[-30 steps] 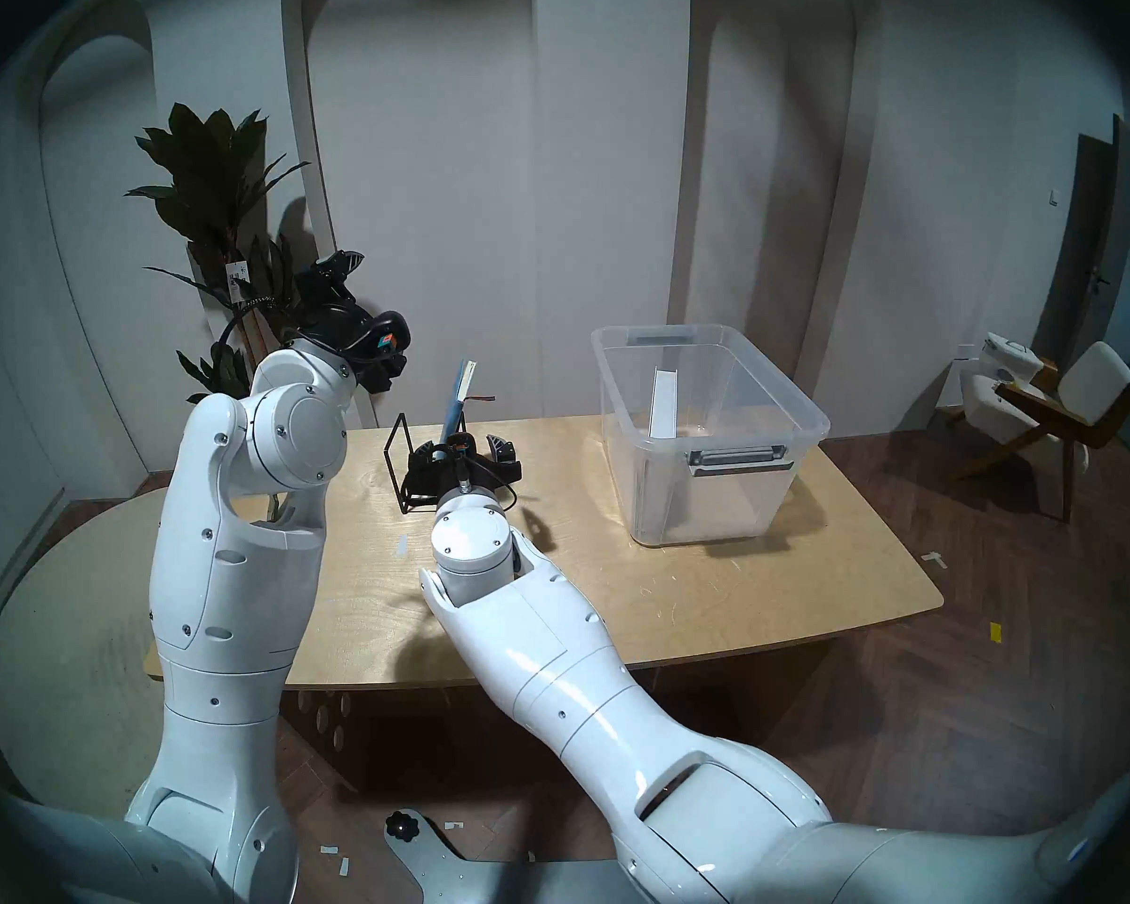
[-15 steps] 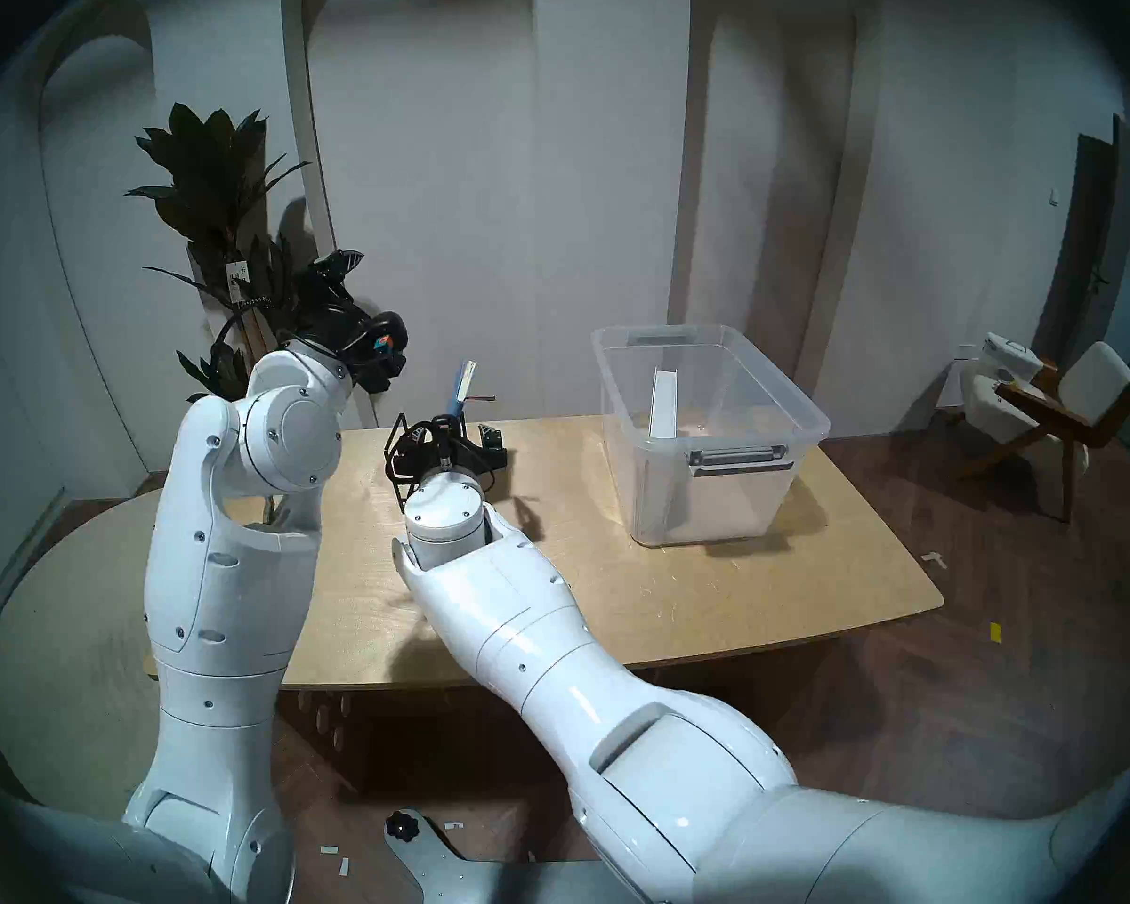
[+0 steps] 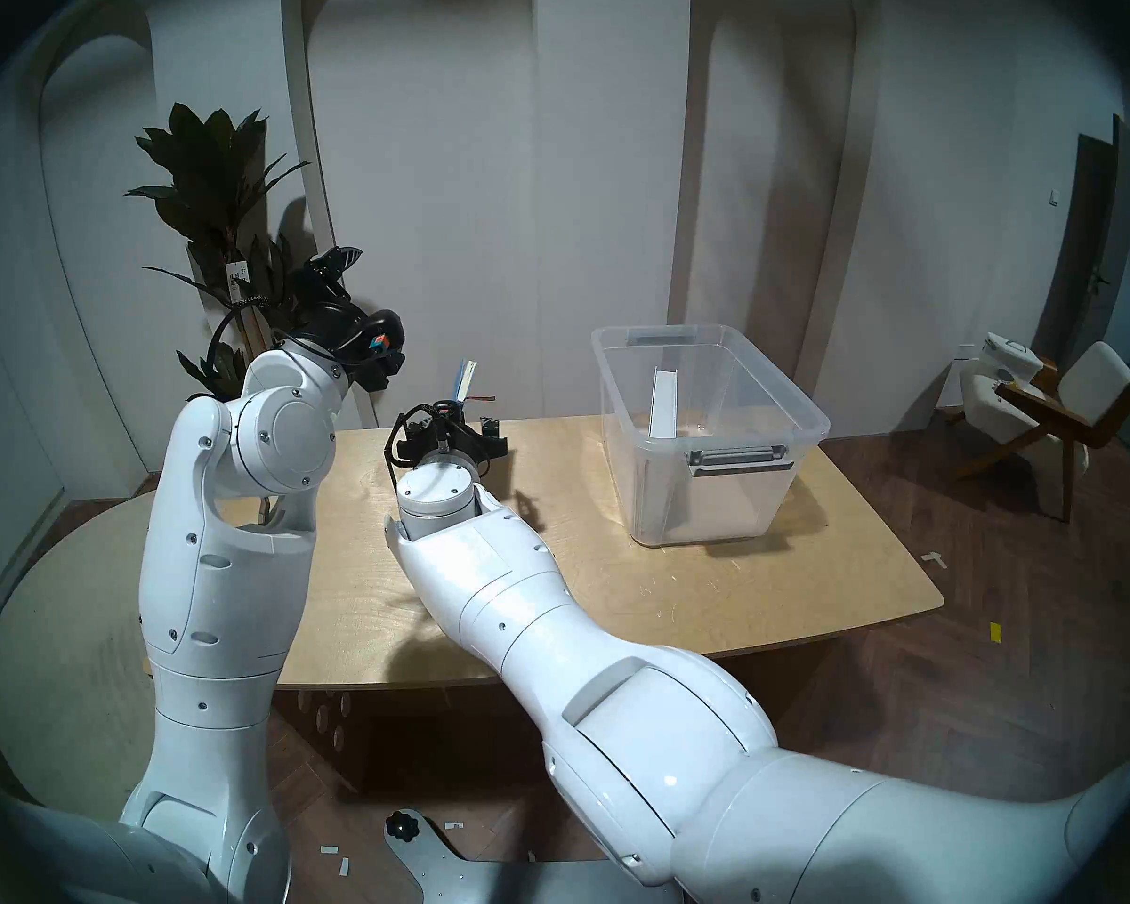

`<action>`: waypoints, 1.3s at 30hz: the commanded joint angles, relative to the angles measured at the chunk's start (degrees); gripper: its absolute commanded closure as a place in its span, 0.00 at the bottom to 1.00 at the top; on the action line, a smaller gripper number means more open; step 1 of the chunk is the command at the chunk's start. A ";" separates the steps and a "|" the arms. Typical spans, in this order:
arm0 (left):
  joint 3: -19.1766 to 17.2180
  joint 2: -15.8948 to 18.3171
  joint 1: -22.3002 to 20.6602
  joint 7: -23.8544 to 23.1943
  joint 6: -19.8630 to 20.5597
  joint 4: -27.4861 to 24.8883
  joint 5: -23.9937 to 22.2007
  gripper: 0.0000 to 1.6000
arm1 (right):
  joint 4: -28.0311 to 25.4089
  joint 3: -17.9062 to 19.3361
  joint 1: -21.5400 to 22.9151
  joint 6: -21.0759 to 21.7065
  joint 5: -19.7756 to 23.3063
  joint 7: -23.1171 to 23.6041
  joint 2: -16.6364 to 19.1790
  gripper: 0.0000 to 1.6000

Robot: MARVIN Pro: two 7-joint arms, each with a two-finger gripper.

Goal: Pack the books into the storage box

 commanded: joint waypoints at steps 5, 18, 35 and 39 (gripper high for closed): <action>0.14 -0.02 -0.19 0.69 -0.52 -1.61 -0.43 0.00 | 5.55 0.46 6.30 -2.29 -0.70 -2.22 -3.46 1.00; -0.58 0.49 -0.46 1.05 -1.07 -2.72 -1.24 0.00 | 9.69 0.58 10.29 -7.11 -1.55 -3.87 -4.08 1.00; -3.61 1.88 -1.70 0.77 -1.68 -5.35 -2.52 0.00 | 6.91 -0.40 14.95 -19.15 -4.20 -6.16 -3.72 1.00; -4.12 2.13 -1.77 0.72 -1.79 -5.68 -2.81 0.00 | 6.03 -0.97 15.75 -22.24 -5.18 -7.10 -3.33 1.00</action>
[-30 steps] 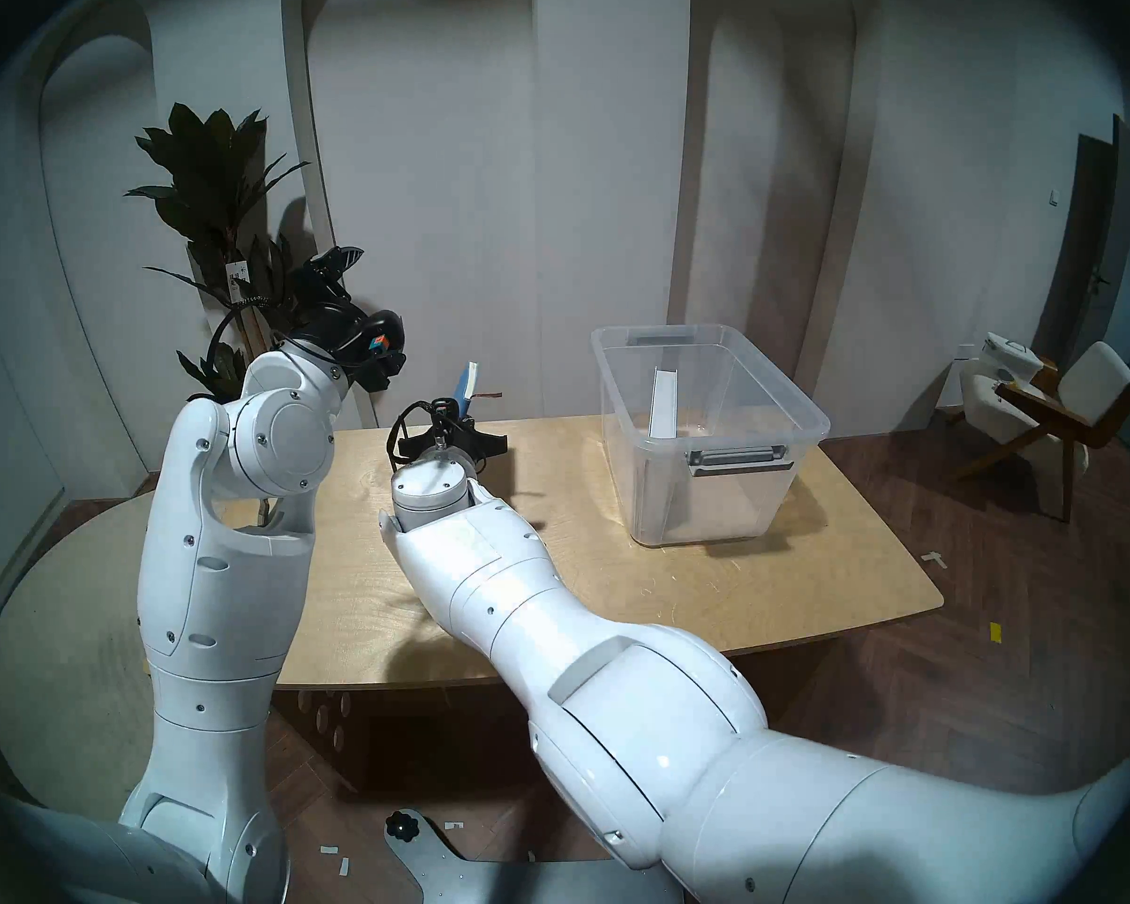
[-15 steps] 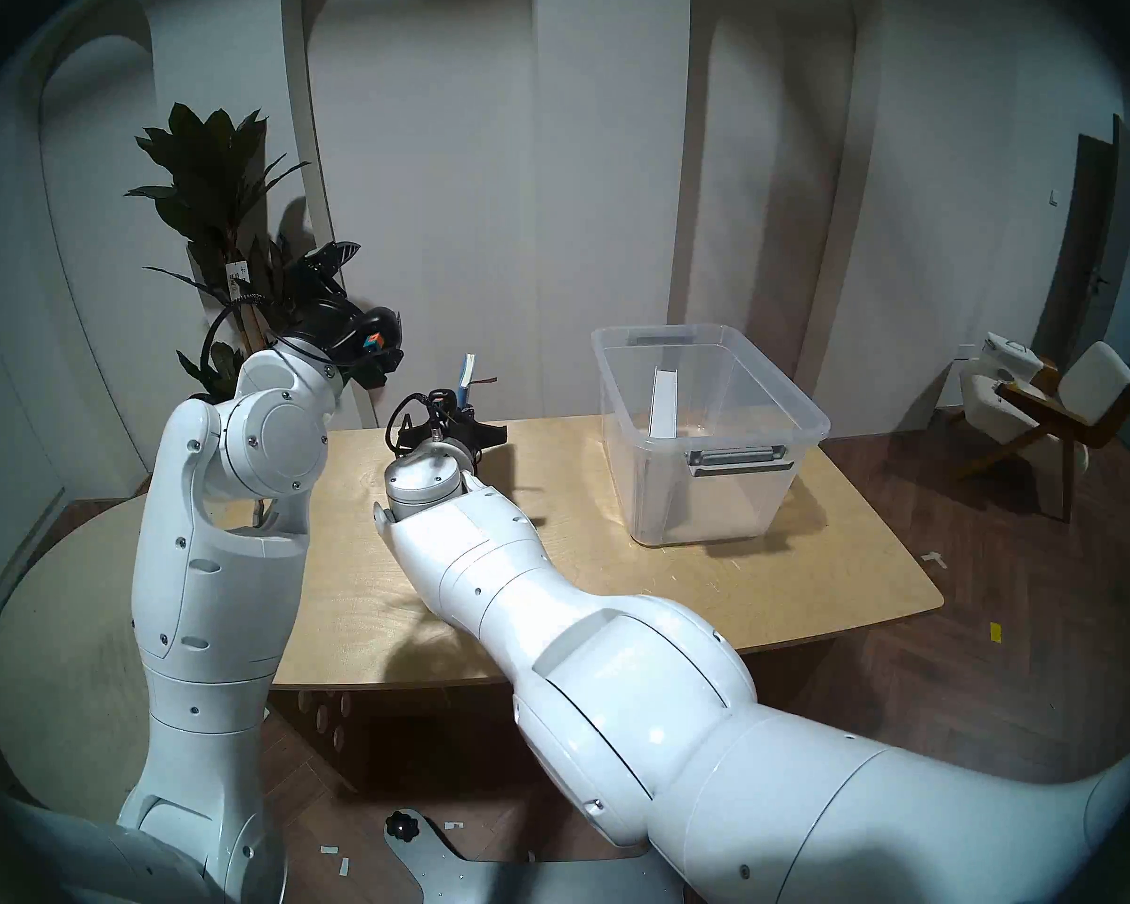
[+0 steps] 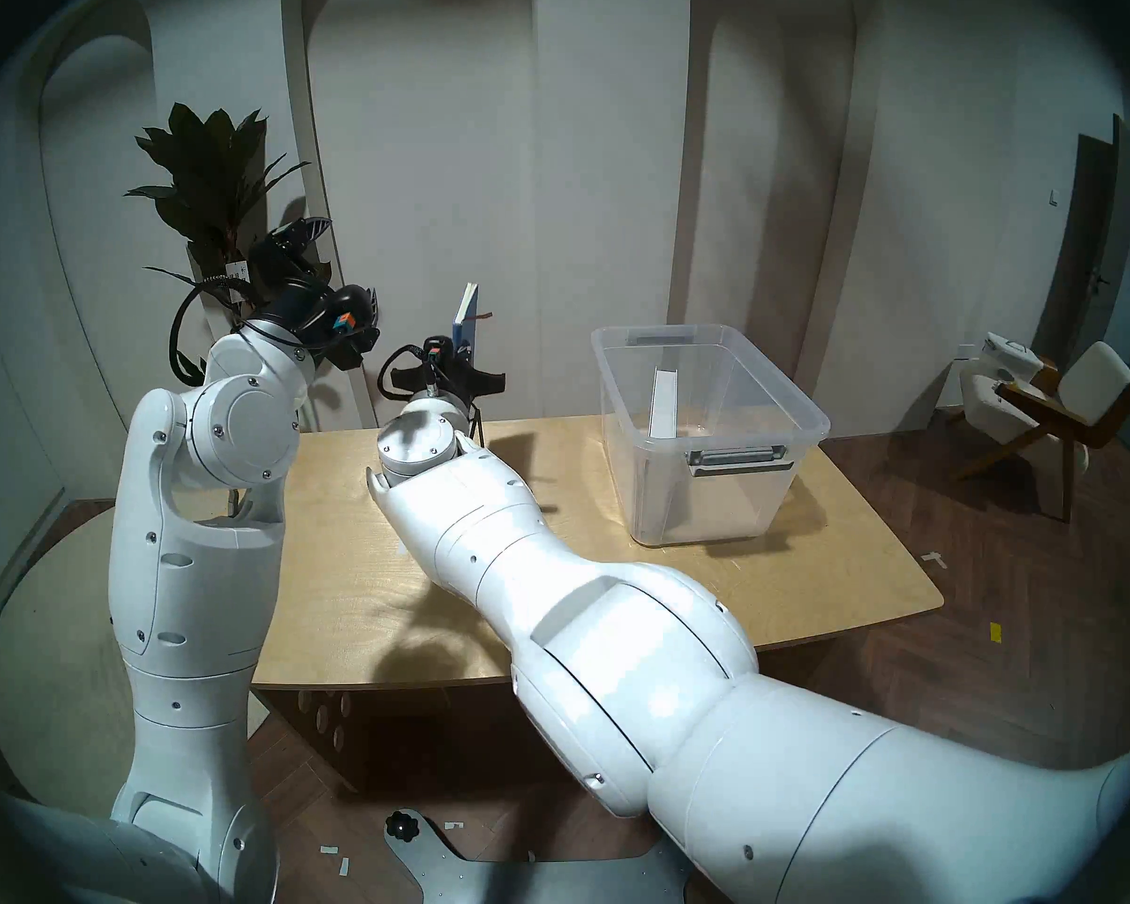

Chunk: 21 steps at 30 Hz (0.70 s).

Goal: Pack the books into the storage box

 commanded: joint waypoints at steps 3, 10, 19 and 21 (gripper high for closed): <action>-1.18 0.52 -1.62 0.10 -0.11 -2.10 -0.24 0.00 | -4.01 -1.24 4.79 -7.76 -3.07 -1.91 0.36 1.00; -1.87 0.79 -1.27 0.15 -0.26 -2.23 -0.75 0.00 | -6.27 -1.62 6.48 -13.34 -5.61 -5.92 2.35 1.00; -1.29 0.49 0.37 0.41 -0.44 -1.62 -1.18 0.00 | -9.75 -0.91 8.63 -18.88 -9.80 -14.71 6.23 1.00; -0.95 0.37 0.78 0.47 -0.50 -1.51 -1.22 0.00 | -10.53 -0.52 8.95 -19.37 -10.65 -17.12 7.00 1.00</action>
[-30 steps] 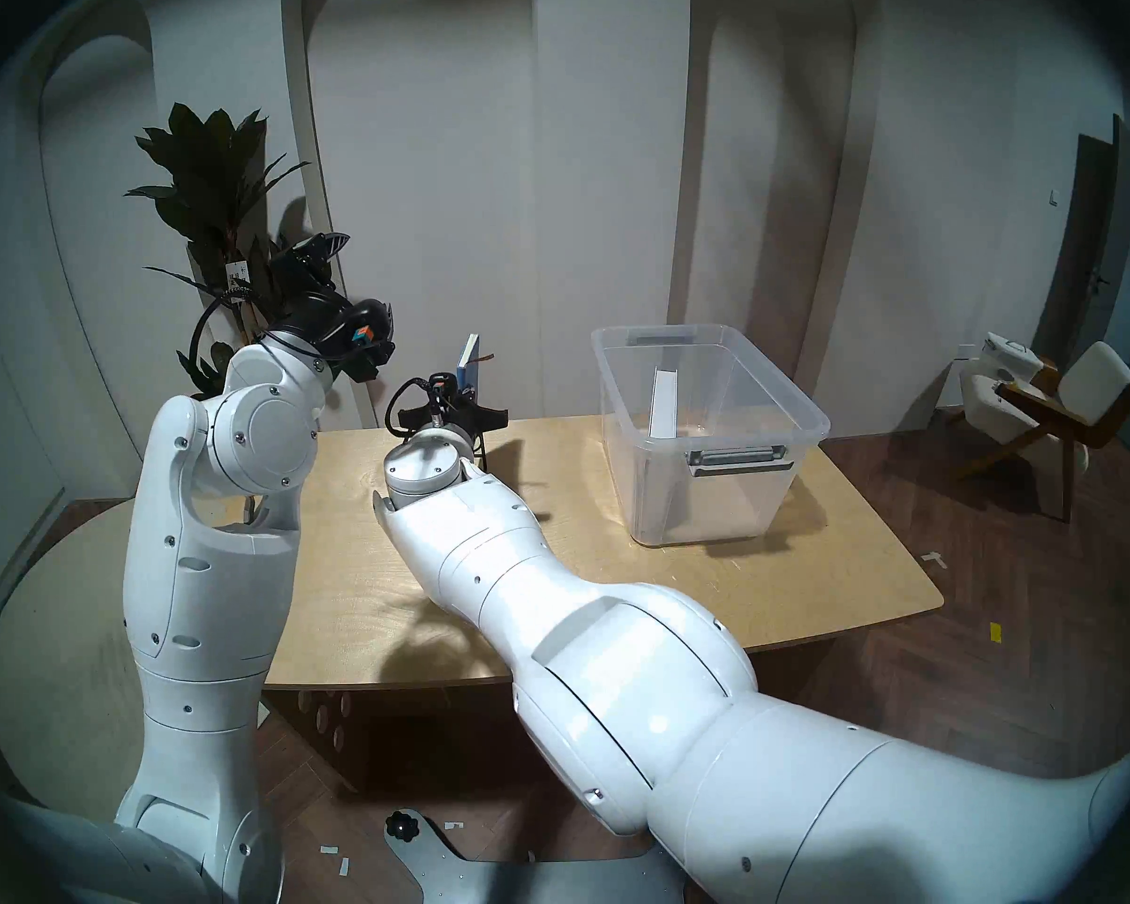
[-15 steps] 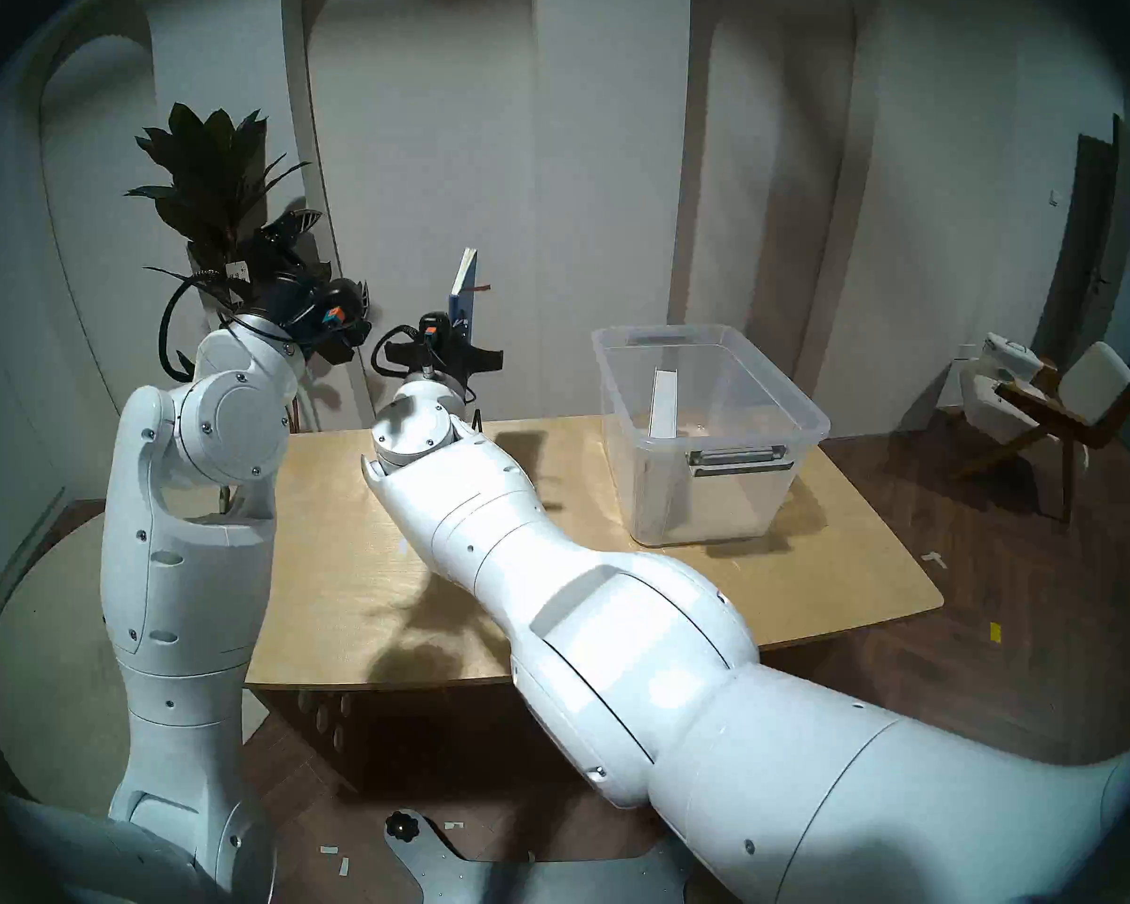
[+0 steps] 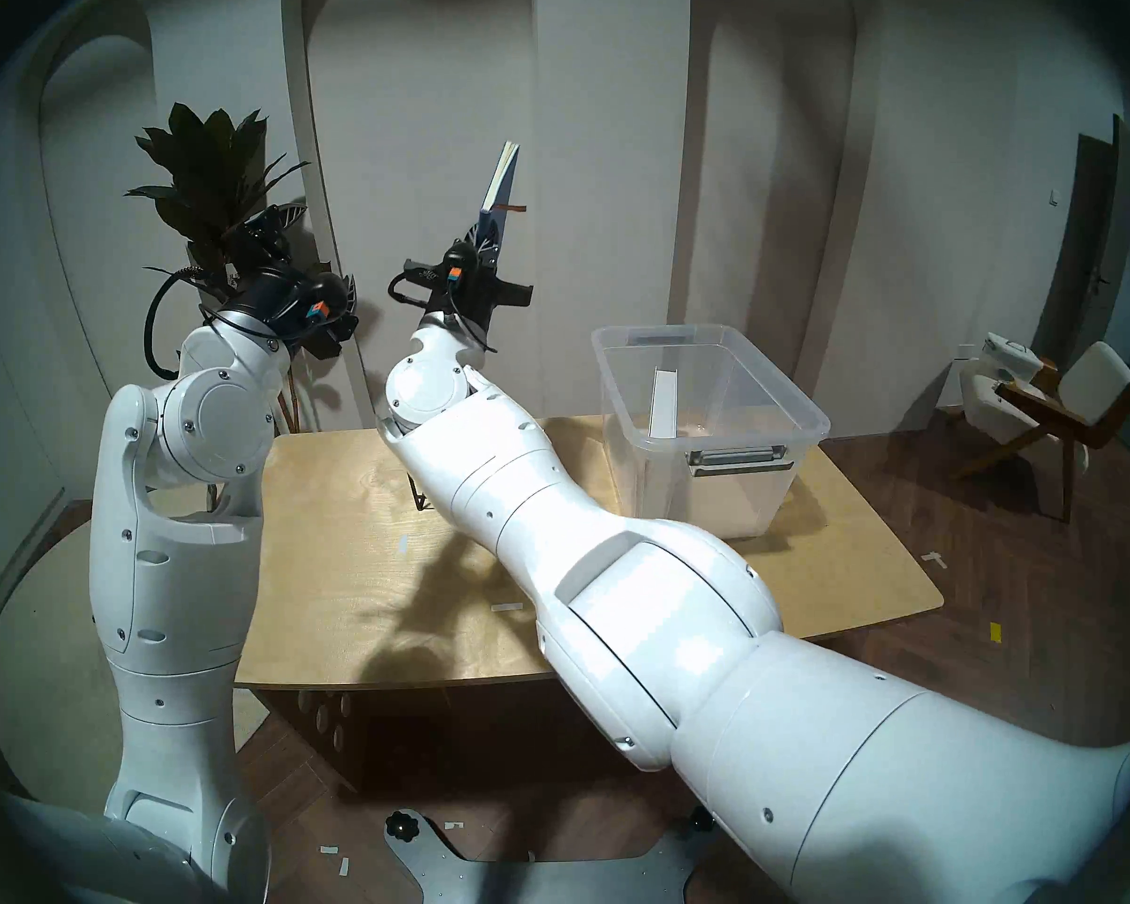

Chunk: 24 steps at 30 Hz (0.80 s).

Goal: Pack the books into the storage box

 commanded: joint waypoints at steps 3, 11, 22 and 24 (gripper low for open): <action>1.68 -0.74 1.16 0.59 -0.03 -0.33 0.22 0.00 | -5.60 2.12 4.19 -3.69 -4.86 -9.17 3.49 1.00; 4.63 -1.69 1.96 1.57 -0.01 0.64 1.09 0.00 | -10.30 6.59 2.83 -1.02 -9.50 -18.22 4.69 1.00; 5.28 -2.20 2.05 2.96 0.52 1.01 2.62 0.00 | -18.31 8.54 -2.87 7.94 -20.51 -31.36 8.95 1.00; 5.36 -2.27 2.05 3.17 0.67 1.05 2.84 0.00 | -21.00 8.21 -4.81 10.09 -21.47 -33.54 10.14 1.00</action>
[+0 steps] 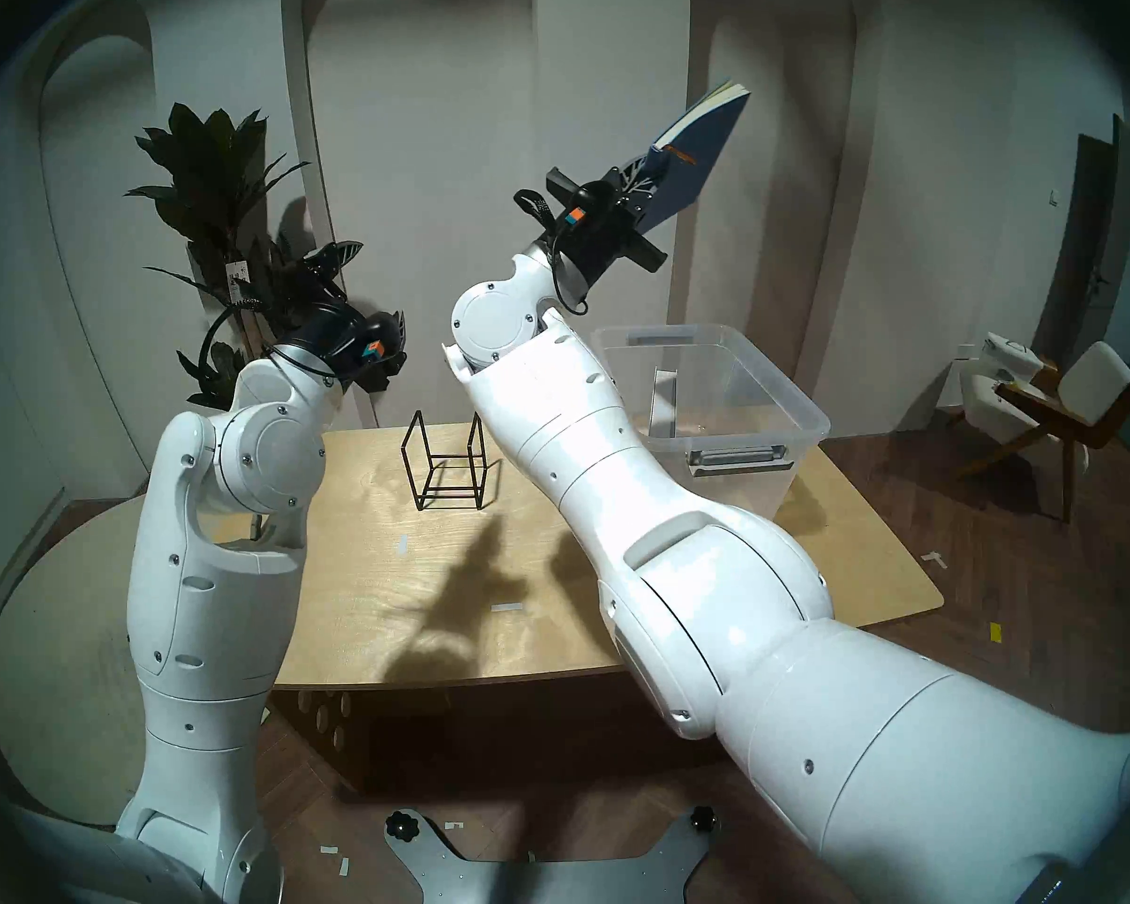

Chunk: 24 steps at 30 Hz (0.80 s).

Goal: Pack the books into the storage box

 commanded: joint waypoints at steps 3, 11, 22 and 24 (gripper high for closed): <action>-0.01 -0.49 -0.74 1.43 0.73 -0.51 0.85 0.00 | -8.16 -0.06 -5.26 8.12 -5.98 -6.02 4.53 1.00; 0.16 -0.55 -0.72 1.74 1.09 -0.46 1.16 0.00 | -13.24 -2.56 -8.92 15.80 -6.01 1.03 10.96 1.00; 0.27 -0.60 -0.72 1.85 1.35 -0.44 1.39 0.00 | -18.14 -1.28 -12.76 20.30 -10.52 10.74 17.93 1.00; 0.26 -0.61 -0.72 1.89 1.33 -0.44 1.40 0.00 | -20.07 -1.26 -14.01 21.02 -10.10 12.86 19.45 1.00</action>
